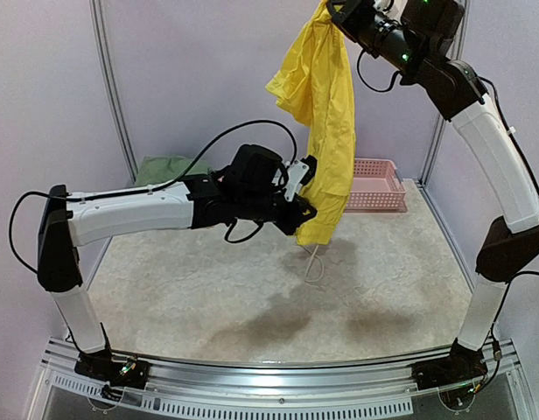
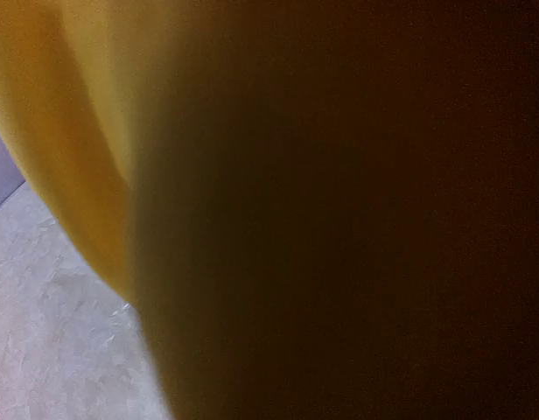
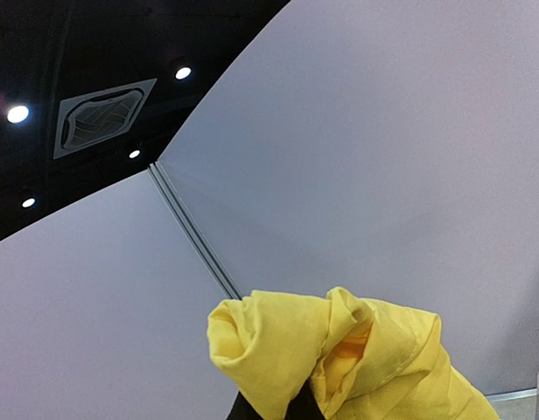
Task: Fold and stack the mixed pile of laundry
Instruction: Pick up the crumpled shorts, then place the crumpled shorts at the center of the board.
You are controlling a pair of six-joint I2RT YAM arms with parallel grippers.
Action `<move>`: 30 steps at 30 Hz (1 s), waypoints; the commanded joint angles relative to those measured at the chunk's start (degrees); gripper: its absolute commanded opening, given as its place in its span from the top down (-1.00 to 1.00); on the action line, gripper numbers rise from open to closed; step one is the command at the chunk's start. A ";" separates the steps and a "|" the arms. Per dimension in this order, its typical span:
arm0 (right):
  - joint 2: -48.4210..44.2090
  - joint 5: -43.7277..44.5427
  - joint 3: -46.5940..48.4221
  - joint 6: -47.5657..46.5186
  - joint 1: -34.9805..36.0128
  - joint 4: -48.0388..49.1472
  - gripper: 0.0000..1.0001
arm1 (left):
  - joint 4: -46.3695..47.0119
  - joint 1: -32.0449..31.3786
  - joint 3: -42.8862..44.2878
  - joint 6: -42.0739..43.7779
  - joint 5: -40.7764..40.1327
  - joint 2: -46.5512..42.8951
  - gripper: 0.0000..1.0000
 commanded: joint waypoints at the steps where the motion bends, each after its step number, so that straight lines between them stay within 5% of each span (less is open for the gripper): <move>1: -4.11 3.30 -0.91 -2.47 0.30 0.37 1.00 | -4.75 0.04 -1.46 2.06 -6.88 -2.37 1.00; 12: -24.19 7.20 -44.46 4.09 -3.68 3.32 1.00 | -30.35 1.16 -4.56 16.08 -39.89 -8.99 1.00; 16: -33.82 8.60 -64.65 11.73 -5.94 -3.39 1.00 | -33.94 1.02 -9.37 16.77 -41.44 -10.82 1.00; 21: -45.36 12.36 -87.86 19.72 -6.55 -16.84 0.95 | -37.23 -0.98 -14.76 14.39 -31.04 -11.53 0.98; 23: -49.18 14.58 -92.63 25.12 -7.78 -22.20 0.50 | -38.39 -1.56 -15.81 13.45 -23.91 -10.83 0.72; 27: -56.28 11.46 -98.60 27.03 -13.64 -24.24 -0.29 | -41.35 -2.54 -15.98 12.31 -14.85 -10.22 -0.14; 30: -58.22 10.11 -99.54 29.07 -14.81 -27.11 -0.52 | -42.96 -2.68 -16.07 12.24 -11.72 -12.98 -0.56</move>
